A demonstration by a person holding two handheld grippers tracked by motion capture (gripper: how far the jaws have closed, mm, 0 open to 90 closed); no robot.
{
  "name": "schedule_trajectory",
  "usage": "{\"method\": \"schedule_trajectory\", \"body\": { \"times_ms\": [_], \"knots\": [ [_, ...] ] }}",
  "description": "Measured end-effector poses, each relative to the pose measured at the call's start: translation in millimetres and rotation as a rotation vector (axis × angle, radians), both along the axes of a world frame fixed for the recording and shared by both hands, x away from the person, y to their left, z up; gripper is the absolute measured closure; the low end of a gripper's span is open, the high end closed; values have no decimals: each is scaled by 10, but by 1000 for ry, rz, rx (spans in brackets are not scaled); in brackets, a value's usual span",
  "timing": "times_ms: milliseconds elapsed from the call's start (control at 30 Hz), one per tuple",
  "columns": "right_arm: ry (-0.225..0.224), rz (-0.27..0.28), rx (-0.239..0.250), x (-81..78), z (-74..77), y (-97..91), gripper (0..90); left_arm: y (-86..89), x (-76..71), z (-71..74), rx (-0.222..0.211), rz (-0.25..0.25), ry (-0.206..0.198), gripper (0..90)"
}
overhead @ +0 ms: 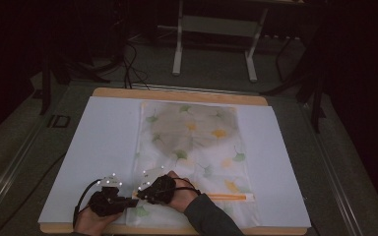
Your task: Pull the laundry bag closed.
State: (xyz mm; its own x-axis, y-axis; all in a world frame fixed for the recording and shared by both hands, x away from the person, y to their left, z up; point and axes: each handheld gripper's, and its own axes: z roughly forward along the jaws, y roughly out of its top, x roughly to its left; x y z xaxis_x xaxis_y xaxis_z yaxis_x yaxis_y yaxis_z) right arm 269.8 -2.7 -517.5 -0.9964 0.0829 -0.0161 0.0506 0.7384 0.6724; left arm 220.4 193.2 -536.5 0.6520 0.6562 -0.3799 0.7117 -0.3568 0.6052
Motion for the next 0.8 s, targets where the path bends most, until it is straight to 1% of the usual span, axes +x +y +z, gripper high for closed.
{"method": "schedule_trajectory", "body": {
  "times_ms": [133, 233, 400, 533, 600, 800],
  "knots": [
    [7, -2, 2, 1, -11, -10, 846, 4, 0, 4, -2, 2, -1, 884],
    [4, -2, -3, 4, -33, -19, 846, 6, -1, 6, -3, 4, -2, 884],
    [8, -6, -23, 2, -91, -29, 846, 35, -2, 11, -7, 11, -6, 884],
    [10, -7, -26, 4, -99, -36, 846, 41, -1, 15, -7, 14, -9, 884],
    [-1, -5, -37, 4, -104, -40, 846, 52, -1, 17, -8, 17, -9, 884],
    [-2, -9, -45, -1, -101, -43, 846, 65, 3, 15, -8, 22, -9, 884]
  ]
}}
